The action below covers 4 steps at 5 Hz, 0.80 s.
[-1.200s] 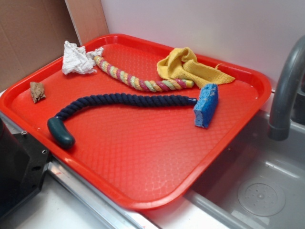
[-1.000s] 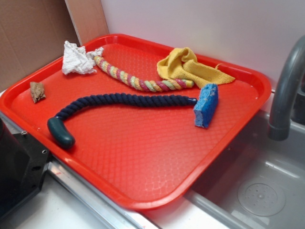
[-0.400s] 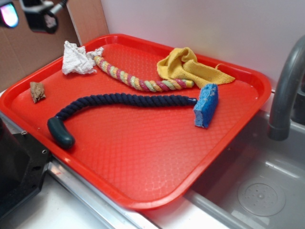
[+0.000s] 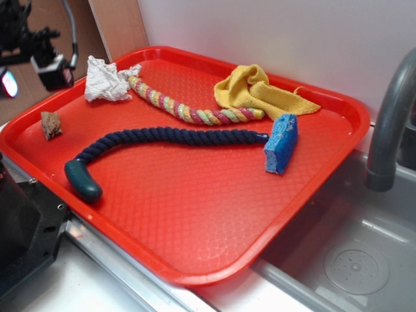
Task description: Grab the wood chip.
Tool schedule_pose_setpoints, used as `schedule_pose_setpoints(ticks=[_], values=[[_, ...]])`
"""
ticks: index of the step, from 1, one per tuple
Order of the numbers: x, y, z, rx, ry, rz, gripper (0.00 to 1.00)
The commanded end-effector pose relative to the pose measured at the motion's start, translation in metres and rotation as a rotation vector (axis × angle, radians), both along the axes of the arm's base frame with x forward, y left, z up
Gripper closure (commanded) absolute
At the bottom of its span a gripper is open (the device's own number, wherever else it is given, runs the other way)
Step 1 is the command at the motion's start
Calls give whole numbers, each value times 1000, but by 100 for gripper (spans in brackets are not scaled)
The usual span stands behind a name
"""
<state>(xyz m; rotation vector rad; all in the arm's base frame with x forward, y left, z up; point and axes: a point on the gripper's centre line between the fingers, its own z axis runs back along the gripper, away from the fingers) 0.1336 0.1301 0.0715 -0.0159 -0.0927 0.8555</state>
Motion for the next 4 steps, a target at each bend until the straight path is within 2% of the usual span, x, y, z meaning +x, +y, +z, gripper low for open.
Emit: schedule_pose_setpoints(ticks=[1,2,4], values=[[0,5,-23,21,-65,-109,0],[12,3,-33,15,-83,-148,0],[22,4,-53,62,-2,-138,0]])
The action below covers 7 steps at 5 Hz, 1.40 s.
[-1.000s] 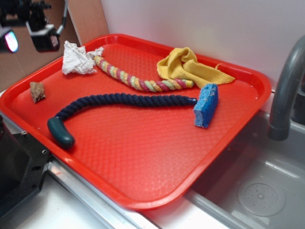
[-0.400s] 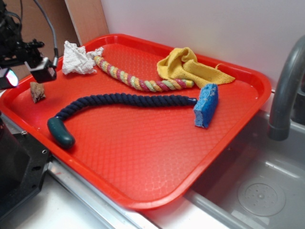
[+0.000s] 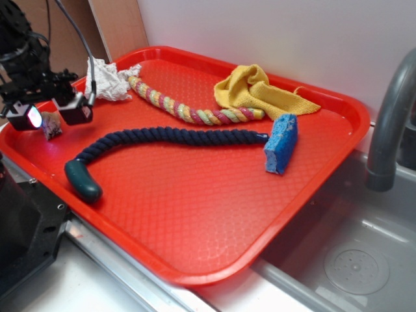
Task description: Grab the wood chip.
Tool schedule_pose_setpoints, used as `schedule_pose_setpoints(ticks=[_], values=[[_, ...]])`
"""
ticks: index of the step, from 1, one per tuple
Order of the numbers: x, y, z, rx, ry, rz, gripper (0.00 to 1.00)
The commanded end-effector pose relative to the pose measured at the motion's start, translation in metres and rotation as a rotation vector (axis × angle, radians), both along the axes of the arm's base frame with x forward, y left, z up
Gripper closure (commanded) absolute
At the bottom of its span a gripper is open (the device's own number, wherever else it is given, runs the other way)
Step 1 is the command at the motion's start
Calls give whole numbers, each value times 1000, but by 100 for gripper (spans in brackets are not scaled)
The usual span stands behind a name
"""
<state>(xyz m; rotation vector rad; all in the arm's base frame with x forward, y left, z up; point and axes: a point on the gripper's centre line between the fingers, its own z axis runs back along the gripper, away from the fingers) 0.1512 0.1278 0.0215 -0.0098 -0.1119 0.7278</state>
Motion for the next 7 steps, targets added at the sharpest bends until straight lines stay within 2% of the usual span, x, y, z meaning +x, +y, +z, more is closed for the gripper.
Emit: schedule_pose_setpoints(ticks=[1,2,3,4,5,6,7], values=[[12,2,-4,74,37,-33,80],[16,0,1,77,65,-65,100],[22,-14,38,81,52,-216,100],[26,-47,88,103,-20,-389,100],[21,-85,139,68,-108,-571,100],[15,-110,177,43,-84,-675,100],[10,-125,180,22,-51,-727,100]])
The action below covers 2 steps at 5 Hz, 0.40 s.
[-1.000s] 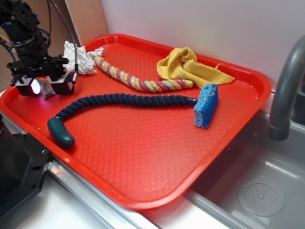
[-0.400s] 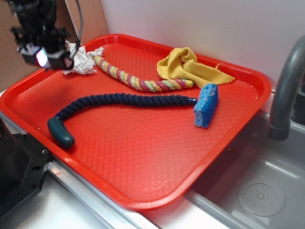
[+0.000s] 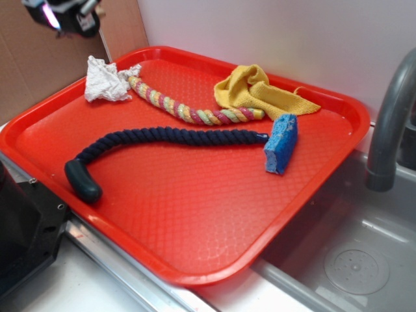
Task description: Grab the wood chip.
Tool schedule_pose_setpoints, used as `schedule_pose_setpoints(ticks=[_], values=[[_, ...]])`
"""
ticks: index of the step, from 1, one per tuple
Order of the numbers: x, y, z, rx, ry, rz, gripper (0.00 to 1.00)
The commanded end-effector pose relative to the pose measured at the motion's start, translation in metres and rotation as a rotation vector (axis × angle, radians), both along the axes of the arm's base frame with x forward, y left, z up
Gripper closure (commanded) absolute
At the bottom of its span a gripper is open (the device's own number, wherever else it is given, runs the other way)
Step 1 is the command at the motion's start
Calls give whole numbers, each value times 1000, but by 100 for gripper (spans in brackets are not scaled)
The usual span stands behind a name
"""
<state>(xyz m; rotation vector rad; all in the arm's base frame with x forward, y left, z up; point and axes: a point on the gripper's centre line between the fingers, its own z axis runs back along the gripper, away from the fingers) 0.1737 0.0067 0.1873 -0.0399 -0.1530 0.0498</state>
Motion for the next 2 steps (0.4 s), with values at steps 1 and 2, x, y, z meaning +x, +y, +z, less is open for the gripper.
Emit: schedule_pose_setpoints(ticks=[1,2], values=[[-18,-24,18,-30,10,-78,100],[-21,-26,15,3,21,-60,100]])
